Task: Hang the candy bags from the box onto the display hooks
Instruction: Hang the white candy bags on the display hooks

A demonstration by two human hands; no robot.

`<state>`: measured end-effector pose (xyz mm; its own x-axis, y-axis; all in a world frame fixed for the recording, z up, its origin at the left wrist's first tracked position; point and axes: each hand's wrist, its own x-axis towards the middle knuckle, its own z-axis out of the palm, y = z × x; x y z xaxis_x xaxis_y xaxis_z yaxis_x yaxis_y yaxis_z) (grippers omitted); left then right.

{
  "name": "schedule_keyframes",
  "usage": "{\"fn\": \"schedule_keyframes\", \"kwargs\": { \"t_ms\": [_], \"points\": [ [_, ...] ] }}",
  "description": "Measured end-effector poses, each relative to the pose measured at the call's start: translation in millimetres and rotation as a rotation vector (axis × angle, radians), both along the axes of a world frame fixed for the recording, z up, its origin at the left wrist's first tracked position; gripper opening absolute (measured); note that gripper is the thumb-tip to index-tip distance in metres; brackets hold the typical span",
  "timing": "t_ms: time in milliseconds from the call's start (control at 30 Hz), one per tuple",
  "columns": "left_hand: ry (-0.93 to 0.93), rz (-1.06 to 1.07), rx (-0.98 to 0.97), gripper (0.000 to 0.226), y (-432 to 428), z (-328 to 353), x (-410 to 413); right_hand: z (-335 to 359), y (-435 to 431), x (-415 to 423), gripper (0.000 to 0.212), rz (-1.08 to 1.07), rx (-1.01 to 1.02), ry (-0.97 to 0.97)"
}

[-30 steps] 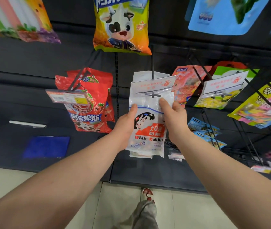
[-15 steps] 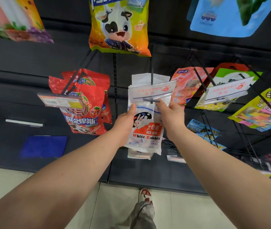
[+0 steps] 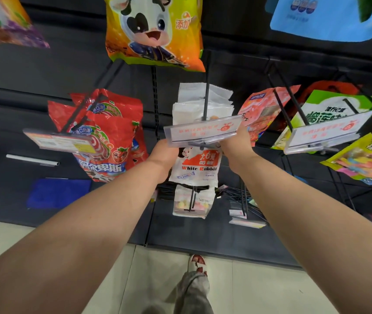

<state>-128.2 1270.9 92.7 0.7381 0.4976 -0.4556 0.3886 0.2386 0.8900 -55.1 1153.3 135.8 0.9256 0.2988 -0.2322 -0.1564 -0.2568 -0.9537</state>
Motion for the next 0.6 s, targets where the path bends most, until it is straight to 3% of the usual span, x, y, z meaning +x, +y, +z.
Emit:
{"fn": "schedule_keyframes", "kwargs": {
  "t_ms": [67, 167, 233, 300, 400, 500, 600],
  "points": [
    [-0.009, 0.012, -0.008, 0.024, 0, -6, 2, -2, -1, 1, 0.011, 0.023, -0.048, -0.05],
    [-0.003, 0.05, -0.013, 0.011, -5, -4, -1, -3, -2, -2, 0.007, -0.005, -0.142, -0.137],
    [0.013, 0.081, 0.041, 0.016, -6, -3, -4, -4, -3, -5, 0.01, -0.022, -0.227, -0.197],
    [0.063, 0.104, 0.177, 0.031, -5, -3, -9, -4, -5, -11, 0.019, -0.005, -0.301, -0.236],
    [0.107, 0.06, 0.347, 0.055, -3, -4, -26, -3, -18, -22, 0.048, 0.008, -0.424, -0.211],
    [0.176, -0.093, 0.608, 0.07, -5, -5, -50, -4, -43, -36, 0.063, 0.112, -0.757, -0.297],
    [0.292, -0.276, 1.026, 0.073, -14, -2, -74, -1, -69, -56, 0.069, 0.268, -1.047, -0.486]
  ]
}}
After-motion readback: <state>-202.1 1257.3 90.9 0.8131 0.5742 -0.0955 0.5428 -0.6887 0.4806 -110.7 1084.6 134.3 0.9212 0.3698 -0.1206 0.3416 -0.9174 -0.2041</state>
